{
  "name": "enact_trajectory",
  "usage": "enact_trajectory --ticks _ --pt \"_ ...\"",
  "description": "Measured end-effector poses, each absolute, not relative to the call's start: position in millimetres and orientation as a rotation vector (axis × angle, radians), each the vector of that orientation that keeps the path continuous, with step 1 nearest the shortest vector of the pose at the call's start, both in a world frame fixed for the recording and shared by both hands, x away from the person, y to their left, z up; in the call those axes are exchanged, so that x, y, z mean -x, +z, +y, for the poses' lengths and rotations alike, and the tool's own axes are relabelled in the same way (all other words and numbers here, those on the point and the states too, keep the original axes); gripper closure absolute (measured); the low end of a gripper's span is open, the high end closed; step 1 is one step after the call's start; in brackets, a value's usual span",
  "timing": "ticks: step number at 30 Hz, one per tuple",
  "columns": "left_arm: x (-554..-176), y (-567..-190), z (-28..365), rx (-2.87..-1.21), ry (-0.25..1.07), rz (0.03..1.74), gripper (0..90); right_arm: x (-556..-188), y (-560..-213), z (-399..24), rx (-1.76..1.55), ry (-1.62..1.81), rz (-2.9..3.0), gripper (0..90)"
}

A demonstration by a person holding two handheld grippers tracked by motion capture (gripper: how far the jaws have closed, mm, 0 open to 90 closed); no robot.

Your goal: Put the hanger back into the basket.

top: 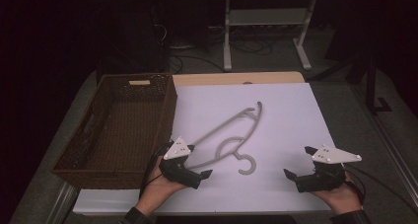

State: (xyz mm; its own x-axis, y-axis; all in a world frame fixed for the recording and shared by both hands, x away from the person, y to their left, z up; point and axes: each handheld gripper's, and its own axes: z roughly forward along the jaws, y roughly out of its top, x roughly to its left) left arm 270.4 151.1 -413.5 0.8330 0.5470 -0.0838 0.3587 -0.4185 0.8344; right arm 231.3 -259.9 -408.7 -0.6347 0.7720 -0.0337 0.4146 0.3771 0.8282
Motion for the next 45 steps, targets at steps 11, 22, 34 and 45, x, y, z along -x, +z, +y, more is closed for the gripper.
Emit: enact_trajectory --ticks 11,22,34,45 --pt "-274.4 -411.0 146.7 -2.066 0.269 0.671 0.6 -228.5 -409.9 -262.0 -1.019 1.155 2.225 0.0" --pt "-306.1 -408.4 133.2 -2.099 0.346 0.726 22.7 -230.8 -411.4 -259.1 -1.011 1.152 2.241 0.0" --pt "-358.5 -426.3 116.1 -2.176 0.414 0.847 52.7 -232.3 -412.1 -259.7 -1.015 1.147 2.245 0.0" --pt "-371.9 -437.6 116.2 -2.246 0.403 0.900 64.0 -233.0 -412.9 -259.2 -1.008 1.152 2.251 0.0"
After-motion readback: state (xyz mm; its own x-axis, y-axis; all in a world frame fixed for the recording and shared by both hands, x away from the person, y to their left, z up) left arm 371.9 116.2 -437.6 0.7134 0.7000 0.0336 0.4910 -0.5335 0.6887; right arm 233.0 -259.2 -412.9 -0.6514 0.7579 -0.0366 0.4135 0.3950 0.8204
